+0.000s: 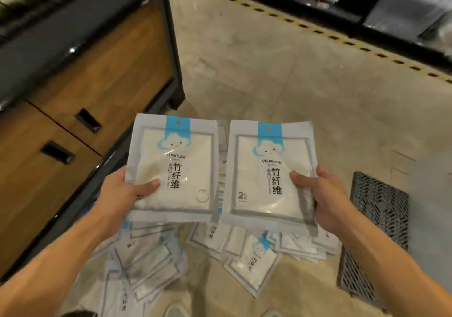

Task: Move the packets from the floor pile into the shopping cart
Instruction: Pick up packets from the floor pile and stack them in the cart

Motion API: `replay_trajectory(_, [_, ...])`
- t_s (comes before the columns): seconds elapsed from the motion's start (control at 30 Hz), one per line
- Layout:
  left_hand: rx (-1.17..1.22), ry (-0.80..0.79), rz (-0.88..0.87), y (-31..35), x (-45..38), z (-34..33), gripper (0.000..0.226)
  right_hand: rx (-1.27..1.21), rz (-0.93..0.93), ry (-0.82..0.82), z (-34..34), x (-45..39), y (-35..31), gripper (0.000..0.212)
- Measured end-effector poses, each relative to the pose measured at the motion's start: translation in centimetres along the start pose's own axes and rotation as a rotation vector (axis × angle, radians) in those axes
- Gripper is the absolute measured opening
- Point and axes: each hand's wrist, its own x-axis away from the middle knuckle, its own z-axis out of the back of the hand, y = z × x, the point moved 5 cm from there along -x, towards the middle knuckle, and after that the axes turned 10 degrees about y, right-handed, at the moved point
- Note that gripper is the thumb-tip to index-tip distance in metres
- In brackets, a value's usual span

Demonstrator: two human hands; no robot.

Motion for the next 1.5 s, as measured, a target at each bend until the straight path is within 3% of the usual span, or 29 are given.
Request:
replay_trajectory(0.2, [0.096,0.086,-0.080,17.7,10.4,11.1,0.032,-0.033,0.048,-0.080,-7.2,15.4,-16.1,0.021])
replay_trajectory(0.47, [0.288,0.251,-0.234,29.8,25.5,27.5,0.027,0.030,0.103,-0.312,-15.5,33.4,-26.3,0.024])
replay_trajectory(0.57, [0.350,0.354,-0.275,31.2,32.0,34.3,0.055,0.054,0.096,-0.443,-18.9,39.5,-27.9,0.033])
replay_trajectory(0.63, [0.392,0.461,-0.285,30.9,36.3,38.0,0.061,0.090,0.105,-0.534,-21.2,43.2,-28.5,0.034])
replay_trajectory(0.73, [0.451,0.612,-0.318,30.0,42.8,41.7,0.041,0.151,0.122,-0.711,-24.3,48.4,-28.5,0.032])
replay_trajectory(0.8, [0.468,0.698,-0.325,28.7,47.1,43.1,0.041,0.203,0.151,-0.835,-25.5,51.7,-28.1,0.030])
replay_trajectory(0.9, [0.514,0.831,-0.314,25.7,54.0,43.9,0.053,0.282,0.173,-0.992,-26.0,56.2,-27.1,0.026])
replay_trajectory(1.03, [0.613,1.027,-0.277,20.8,63.2,43.0,0.041,0.406,0.169,-1.159,-25.1,61.0,-24.7,0.033])
replay_trajectory(1.27, [0.673,1.241,-0.171,12.2,75.9,41.5,0.063,0.558,0.157,-1.359,-22.1,68.7,-18.9,0.023])
replay_trajectory(1.5, [0.729,1.287,-0.152,6.4,82.7,42.4,0.070,0.646,0.150,-1.456,-20.1,75.0,-12.4,0.027])
